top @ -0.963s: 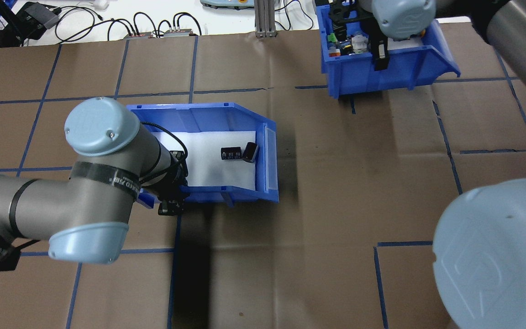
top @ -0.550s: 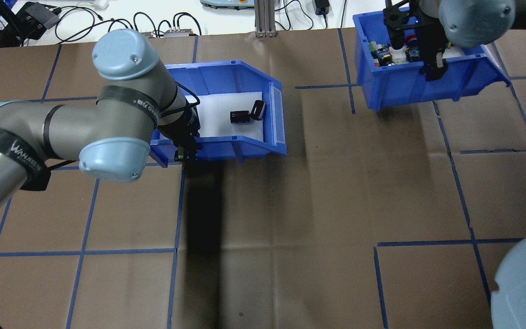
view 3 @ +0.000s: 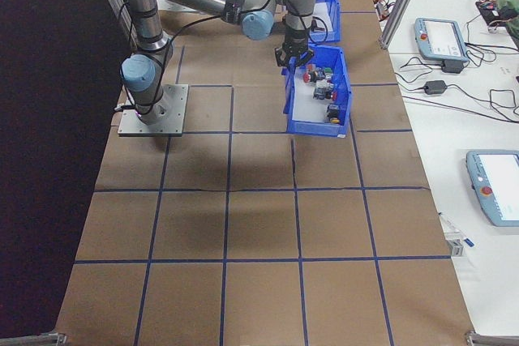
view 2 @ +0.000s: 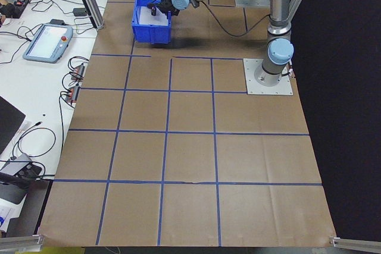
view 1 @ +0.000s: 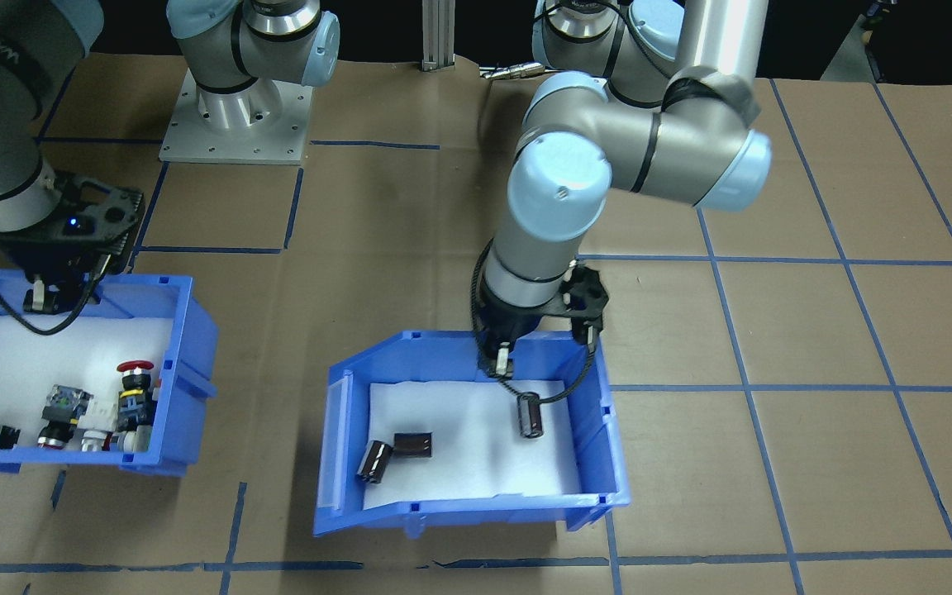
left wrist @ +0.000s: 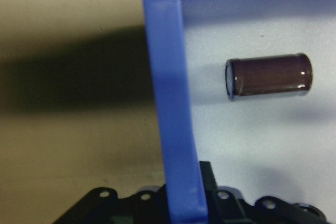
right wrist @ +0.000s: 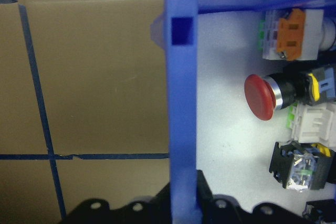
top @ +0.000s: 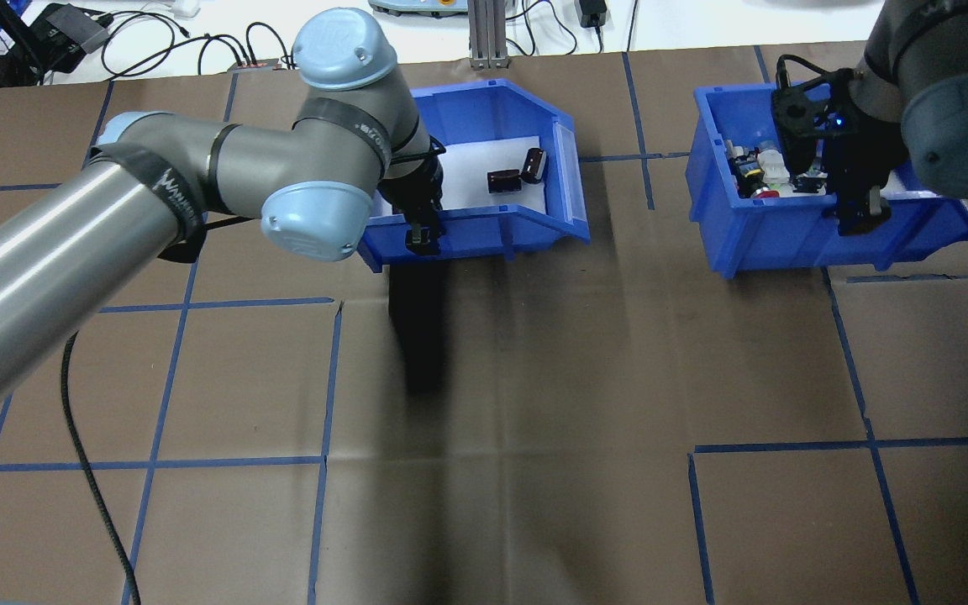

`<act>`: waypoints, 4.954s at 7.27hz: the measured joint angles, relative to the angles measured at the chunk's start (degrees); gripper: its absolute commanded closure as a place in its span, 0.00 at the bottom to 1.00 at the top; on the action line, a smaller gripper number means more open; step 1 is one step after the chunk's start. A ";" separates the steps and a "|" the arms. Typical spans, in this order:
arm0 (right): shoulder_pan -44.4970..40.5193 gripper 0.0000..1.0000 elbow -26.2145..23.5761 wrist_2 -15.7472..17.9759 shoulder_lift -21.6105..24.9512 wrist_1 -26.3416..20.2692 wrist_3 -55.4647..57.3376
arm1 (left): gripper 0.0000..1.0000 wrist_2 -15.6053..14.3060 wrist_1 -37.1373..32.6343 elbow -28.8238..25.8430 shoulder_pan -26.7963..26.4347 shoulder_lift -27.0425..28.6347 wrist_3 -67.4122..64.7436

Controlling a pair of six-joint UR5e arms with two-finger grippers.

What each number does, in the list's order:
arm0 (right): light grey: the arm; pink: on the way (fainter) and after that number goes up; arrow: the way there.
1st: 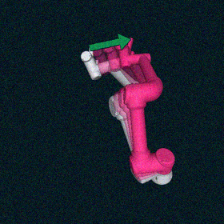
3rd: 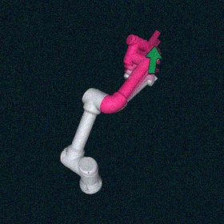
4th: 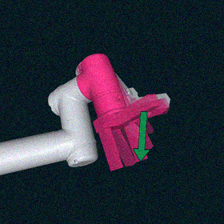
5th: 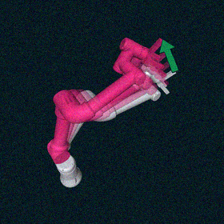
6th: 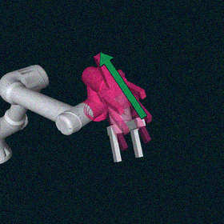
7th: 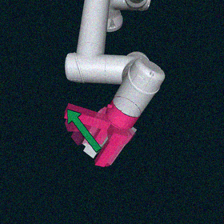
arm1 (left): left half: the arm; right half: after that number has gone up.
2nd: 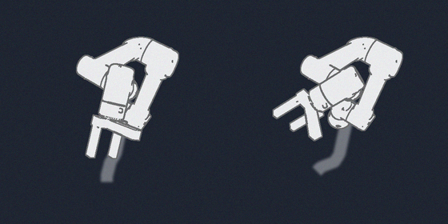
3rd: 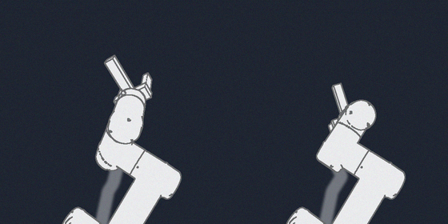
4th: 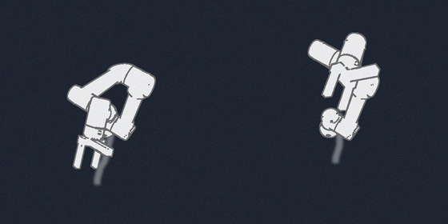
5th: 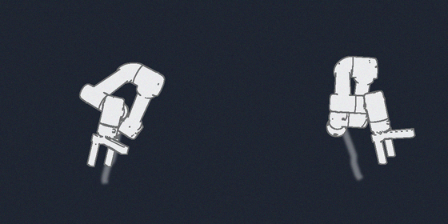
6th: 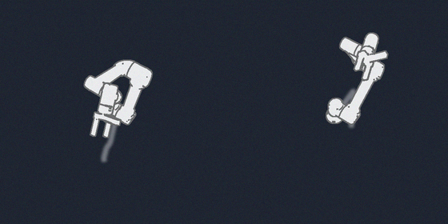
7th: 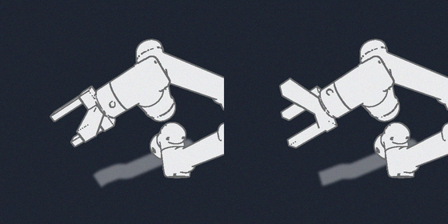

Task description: Place battery box in front

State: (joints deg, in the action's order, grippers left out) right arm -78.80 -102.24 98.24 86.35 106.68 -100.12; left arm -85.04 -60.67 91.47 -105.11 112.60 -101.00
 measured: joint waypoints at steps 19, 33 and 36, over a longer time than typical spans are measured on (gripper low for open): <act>-23.31 0.92 -29.71 -3.49 23.30 7.82 24.74 | 0.01 -4.14 -43.62 -12.42 14.49 -22.45 105.13; -43.78 0.00 -18.77 -2.90 6.92 15.65 42.31 | 0.01 -4.49 -43.10 -1.05 14.49 -32.30 115.03; -39.26 0.00 -11.09 -2.71 10.00 5.40 44.85 | 0.01 -4.52 -43.05 -1.48 14.49 -32.28 115.01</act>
State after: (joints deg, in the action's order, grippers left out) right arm -118.06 -113.33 95.53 96.35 112.09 -55.27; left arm -89.56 -103.71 89.99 -90.62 80.32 14.00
